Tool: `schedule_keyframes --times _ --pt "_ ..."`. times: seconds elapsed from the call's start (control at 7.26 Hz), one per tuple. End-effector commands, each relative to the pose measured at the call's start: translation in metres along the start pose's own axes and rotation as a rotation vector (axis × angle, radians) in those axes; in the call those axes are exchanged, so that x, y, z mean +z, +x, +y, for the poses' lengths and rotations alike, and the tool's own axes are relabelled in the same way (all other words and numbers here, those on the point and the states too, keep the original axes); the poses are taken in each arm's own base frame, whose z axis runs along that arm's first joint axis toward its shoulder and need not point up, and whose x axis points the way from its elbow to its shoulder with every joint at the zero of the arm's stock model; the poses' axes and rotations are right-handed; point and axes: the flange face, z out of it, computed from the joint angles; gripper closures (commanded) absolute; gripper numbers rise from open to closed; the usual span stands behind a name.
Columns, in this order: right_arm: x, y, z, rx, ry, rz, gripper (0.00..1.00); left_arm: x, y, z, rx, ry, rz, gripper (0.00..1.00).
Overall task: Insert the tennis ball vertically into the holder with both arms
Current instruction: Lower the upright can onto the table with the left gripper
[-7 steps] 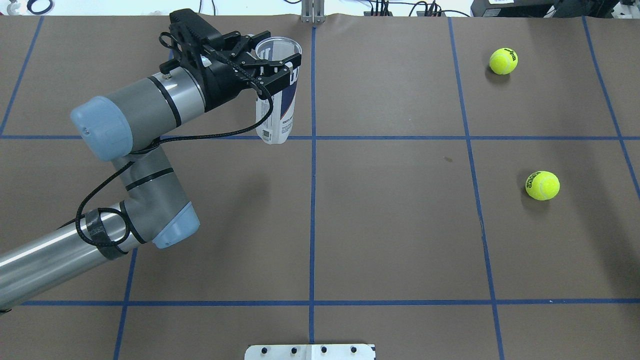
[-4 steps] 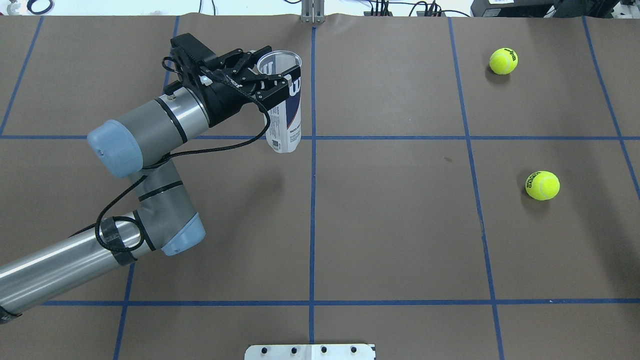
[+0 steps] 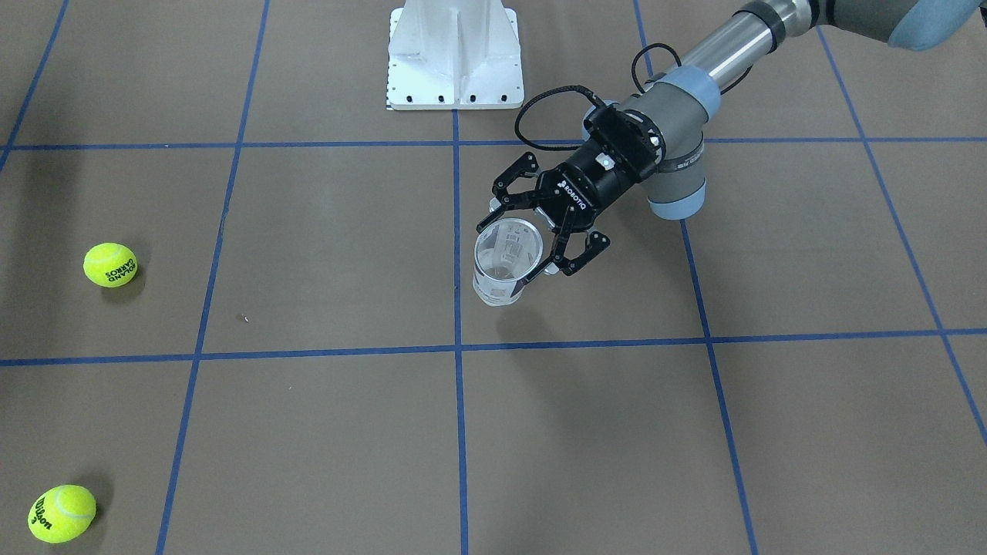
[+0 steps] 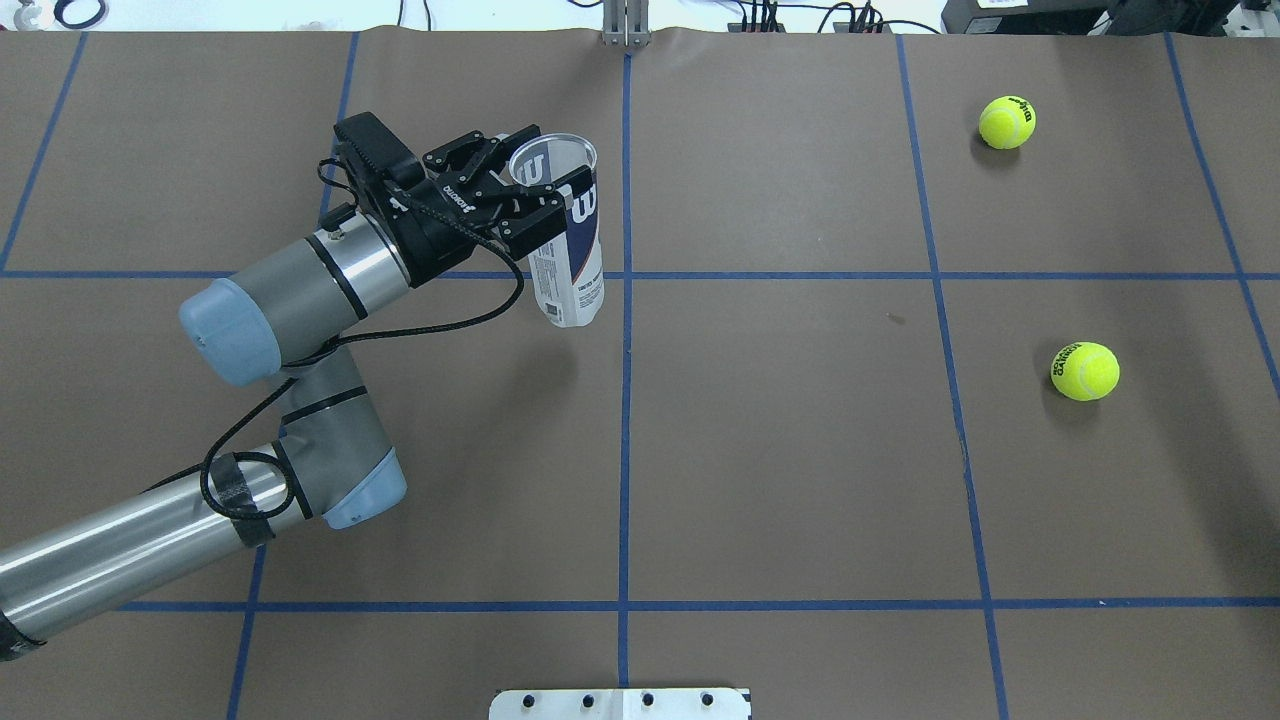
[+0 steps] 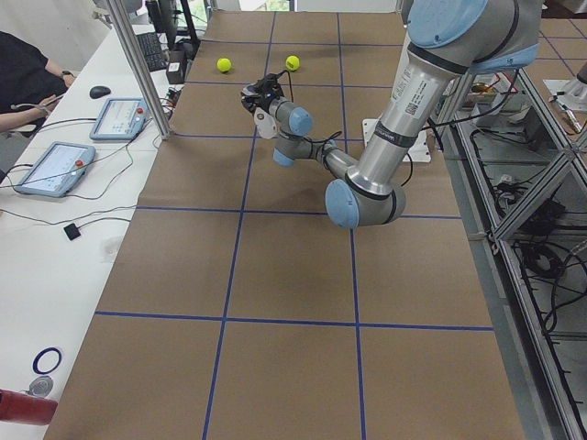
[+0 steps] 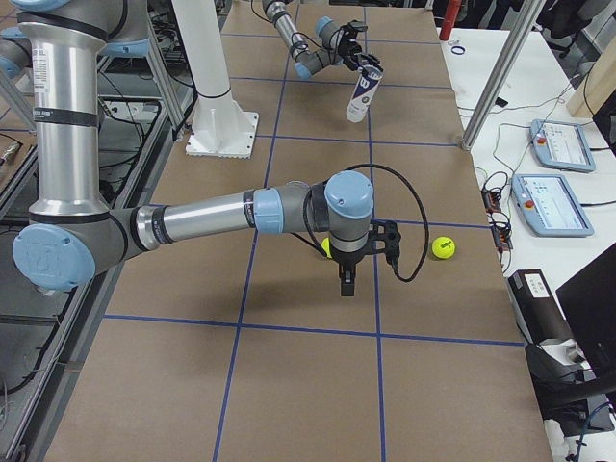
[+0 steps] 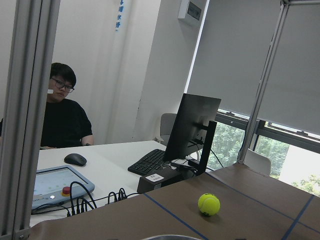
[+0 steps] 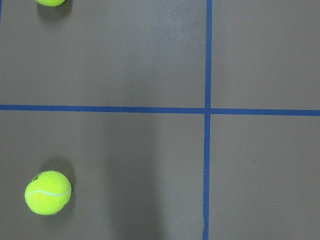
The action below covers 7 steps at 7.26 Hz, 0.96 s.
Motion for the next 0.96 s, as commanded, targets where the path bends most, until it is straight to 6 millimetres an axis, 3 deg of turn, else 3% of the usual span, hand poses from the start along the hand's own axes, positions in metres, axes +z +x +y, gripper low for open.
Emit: schedule_keyframes --times 0.0,0.41,0.83 --pt "0.001 0.001 0.000 0.002 -0.002 0.000 0.01 -0.009 -0.007 0.011 0.000 -0.003 -0.006 0.38" --pt "0.001 0.001 0.000 0.002 -0.002 0.002 0.01 -0.006 0.014 0.025 0.029 -0.021 0.023 0.38" --pt "0.000 0.000 0.000 0.000 0.000 0.000 0.01 -0.011 0.013 0.026 0.059 -0.009 0.030 0.38"
